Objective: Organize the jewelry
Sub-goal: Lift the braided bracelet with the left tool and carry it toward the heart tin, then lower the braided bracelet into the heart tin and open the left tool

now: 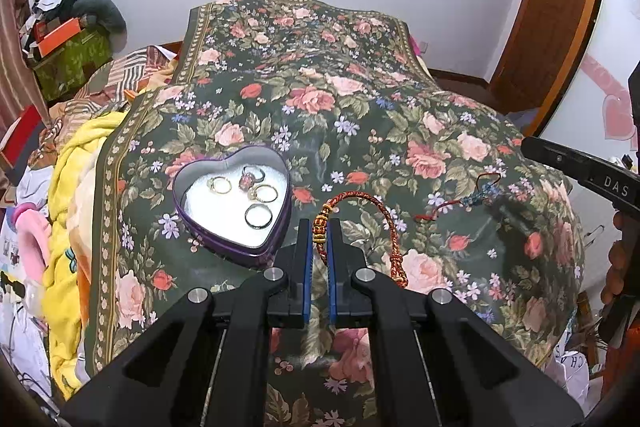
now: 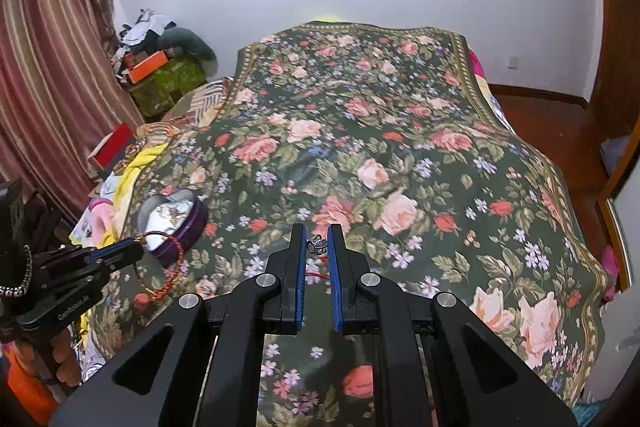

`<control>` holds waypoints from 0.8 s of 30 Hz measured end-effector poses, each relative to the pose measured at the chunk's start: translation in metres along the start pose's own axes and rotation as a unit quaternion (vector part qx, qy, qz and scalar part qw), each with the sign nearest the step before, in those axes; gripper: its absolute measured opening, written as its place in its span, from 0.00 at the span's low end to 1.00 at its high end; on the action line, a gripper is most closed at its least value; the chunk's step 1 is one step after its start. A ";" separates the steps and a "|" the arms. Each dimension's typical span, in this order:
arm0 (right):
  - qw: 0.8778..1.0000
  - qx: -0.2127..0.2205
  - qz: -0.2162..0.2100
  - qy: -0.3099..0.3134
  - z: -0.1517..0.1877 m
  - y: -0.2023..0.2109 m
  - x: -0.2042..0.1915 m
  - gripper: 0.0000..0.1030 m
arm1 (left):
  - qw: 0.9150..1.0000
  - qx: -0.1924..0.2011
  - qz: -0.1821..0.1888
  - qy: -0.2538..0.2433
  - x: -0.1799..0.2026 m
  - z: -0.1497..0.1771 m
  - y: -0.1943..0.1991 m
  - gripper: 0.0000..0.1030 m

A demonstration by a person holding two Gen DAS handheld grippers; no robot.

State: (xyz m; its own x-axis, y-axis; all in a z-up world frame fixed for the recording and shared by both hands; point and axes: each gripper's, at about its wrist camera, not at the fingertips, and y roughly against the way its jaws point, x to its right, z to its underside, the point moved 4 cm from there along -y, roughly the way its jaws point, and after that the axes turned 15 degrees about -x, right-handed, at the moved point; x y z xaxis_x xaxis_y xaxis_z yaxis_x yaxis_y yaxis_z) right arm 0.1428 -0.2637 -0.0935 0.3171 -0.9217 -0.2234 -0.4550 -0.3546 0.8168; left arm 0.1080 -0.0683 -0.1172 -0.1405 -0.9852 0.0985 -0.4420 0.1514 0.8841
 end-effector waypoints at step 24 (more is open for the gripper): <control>0.993 -0.016 -0.077 0.085 -0.015 -0.015 -0.082 0.09 | 0.997 0.060 -0.008 0.050 -0.046 -0.004 0.045 0.05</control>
State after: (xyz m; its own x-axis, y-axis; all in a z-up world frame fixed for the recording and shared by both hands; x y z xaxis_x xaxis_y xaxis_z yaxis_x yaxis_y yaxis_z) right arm 0.1359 -0.1803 -0.0799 0.5176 -0.8162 -0.2568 -0.3644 -0.4818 0.7969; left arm 0.0983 -0.0163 -0.0797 -0.0456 -0.9897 0.1354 -0.5467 0.1382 0.8259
